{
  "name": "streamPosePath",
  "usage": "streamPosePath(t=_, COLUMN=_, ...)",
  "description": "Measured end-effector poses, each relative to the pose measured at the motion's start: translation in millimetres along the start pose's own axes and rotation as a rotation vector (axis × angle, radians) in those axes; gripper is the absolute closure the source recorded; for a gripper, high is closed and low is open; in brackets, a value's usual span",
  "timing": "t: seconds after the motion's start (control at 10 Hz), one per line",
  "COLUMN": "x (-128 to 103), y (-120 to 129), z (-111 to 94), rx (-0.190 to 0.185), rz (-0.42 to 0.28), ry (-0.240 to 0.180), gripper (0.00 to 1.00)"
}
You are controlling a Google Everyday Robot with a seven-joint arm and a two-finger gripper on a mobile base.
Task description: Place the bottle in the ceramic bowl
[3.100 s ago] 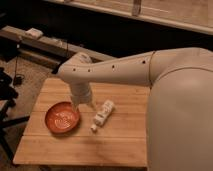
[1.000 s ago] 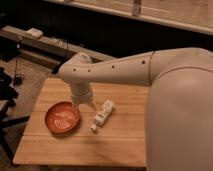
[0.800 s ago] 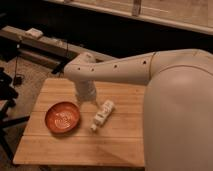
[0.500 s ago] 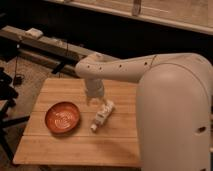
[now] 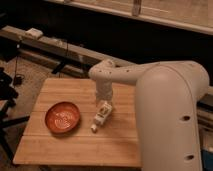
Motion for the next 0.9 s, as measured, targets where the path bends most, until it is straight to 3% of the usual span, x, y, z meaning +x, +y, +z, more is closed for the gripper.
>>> streamPosePath(t=0.5, x=-2.4, y=-6.0, z=26.0, rx=-0.039, rz=0.046, ry=0.047, gripper=0.35)
streamPosePath(t=0.9, x=-4.2, y=1.6, z=37.0, rx=-0.046, rz=0.033, ry=0.071, gripper=0.35)
